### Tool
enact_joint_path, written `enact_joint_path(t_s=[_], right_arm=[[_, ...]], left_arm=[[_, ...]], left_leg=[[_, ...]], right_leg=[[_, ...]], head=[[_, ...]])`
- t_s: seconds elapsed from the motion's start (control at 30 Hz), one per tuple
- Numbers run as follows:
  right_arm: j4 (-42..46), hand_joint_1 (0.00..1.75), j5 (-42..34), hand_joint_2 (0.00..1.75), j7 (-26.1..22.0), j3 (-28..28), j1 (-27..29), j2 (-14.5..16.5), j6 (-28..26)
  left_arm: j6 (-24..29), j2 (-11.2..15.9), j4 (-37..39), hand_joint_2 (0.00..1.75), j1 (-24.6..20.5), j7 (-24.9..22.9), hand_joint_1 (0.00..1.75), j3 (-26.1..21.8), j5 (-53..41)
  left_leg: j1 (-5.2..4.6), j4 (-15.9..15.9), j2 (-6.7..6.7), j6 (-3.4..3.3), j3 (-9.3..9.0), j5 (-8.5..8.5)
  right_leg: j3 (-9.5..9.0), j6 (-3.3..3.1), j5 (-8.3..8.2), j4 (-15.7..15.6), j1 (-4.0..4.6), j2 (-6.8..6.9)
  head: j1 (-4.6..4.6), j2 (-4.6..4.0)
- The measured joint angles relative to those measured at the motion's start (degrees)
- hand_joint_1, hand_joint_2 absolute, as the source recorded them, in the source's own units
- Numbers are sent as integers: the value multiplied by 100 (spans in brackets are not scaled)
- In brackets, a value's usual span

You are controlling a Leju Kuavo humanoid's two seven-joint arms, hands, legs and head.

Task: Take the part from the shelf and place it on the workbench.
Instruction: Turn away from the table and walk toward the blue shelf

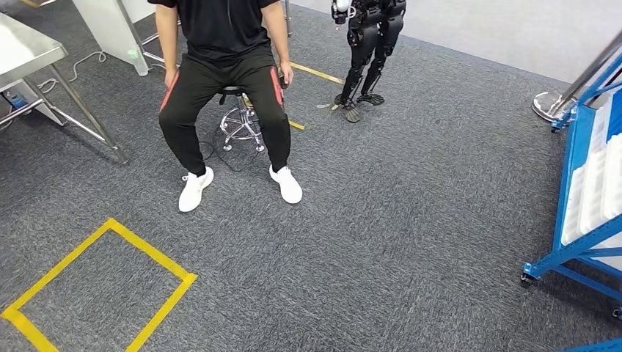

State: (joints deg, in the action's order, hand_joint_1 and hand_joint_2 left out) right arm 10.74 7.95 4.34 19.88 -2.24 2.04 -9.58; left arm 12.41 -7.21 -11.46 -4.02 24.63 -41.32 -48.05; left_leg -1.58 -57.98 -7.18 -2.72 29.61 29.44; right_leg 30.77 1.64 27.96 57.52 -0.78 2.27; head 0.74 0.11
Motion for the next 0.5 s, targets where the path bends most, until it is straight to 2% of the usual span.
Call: enact_joint_path(t_s=[0.07,0.1,0.13,0.17,0.2,0.23,0.27,0.3,0.37,0.4,0.43,0.5], right_arm=[[-2,0,16,0,10,1,-5,8,-3],[-3,0,24,0,15,0,-16,10,-4],[-3,0,28,0,20,-1,-28,10,-5],[-3,0,30,0,26,-1,-33,12,-6],[-3,0,32,0,32,-1,-32,13,-6],[-3,0,35,0,37,-1,-24,14,-5],[-3,0,38,0,41,-1,-17,15,-5],[-3,0,41,0,45,-1,-13,16,-5],[-3,0,37,0,54,0,-27,15,-8],[-3,0,28,0,63,1,-41,15,-13],[-3,0,15,0,73,3,-51,16,-22],[-4,0,-4,0,92,13,-40,21,-45]], left_arm=[[5,3,0,0,2,5,0,12,2],[9,5,2,0,15,5,0,16,3],[11,5,4,0,31,5,0,19,3],[11,5,9,0,47,5,0,21,3],[12,7,12,0,58,4,0,23,3],[12,8,15,0,63,4,0,25,3],[12,9,16,0,65,3,0,27,3],[12,12,16,0,65,3,0,28,3],[10,13,23,0,66,2,0,30,-2],[8,13,27,0,66,1,0,31,-15],[3,11,31,0,67,-4,0,34,-33],[-7,15,32,0,56,-16,0,43,-78]], left_leg=[[39,-262,342,100,106,225],[75,-550,547,148,227,424],[109,-884,672,181,369,630],[150,-1219,715,213,509,787],[191,-1432,728,245,595,848],[232,-1461,731,275,598,798],[276,-1311,738,306,512,657],[317,-973,776,331,336,447],[381,-270,1043,379,-11,168],[388,-67,1150,380,-96,118],[372,7,1214,362,-116,125],[315,29,1089,244,-90,78]], right_leg=[[1,-81,-65,-39,-80,-105],[20,-107,-95,-43,-94,-158],[53,-127,-120,-41,-99,-215],[83,-122,-140,-39,-103,-283],[105,-106,-158,-37,-111,-355],[120,-83,-172,-32,-123,-428],[130,-58,-187,-26,-142,-506],[136,-36,-199,-16,-162,-579],[173,26,-227,14,-172,-711],[207,74,-251,22,-164,-772],[246,130,-281,14,-153,-832],[326,245,-351,-24,-157,-930]], head=[[-9,0],[-14,0],[-18,0],[-20,0],[-19,0],[-21,0],[-20,0],[-20,0],[-23,0],[-21,0],[-19,0],[-12,0]])
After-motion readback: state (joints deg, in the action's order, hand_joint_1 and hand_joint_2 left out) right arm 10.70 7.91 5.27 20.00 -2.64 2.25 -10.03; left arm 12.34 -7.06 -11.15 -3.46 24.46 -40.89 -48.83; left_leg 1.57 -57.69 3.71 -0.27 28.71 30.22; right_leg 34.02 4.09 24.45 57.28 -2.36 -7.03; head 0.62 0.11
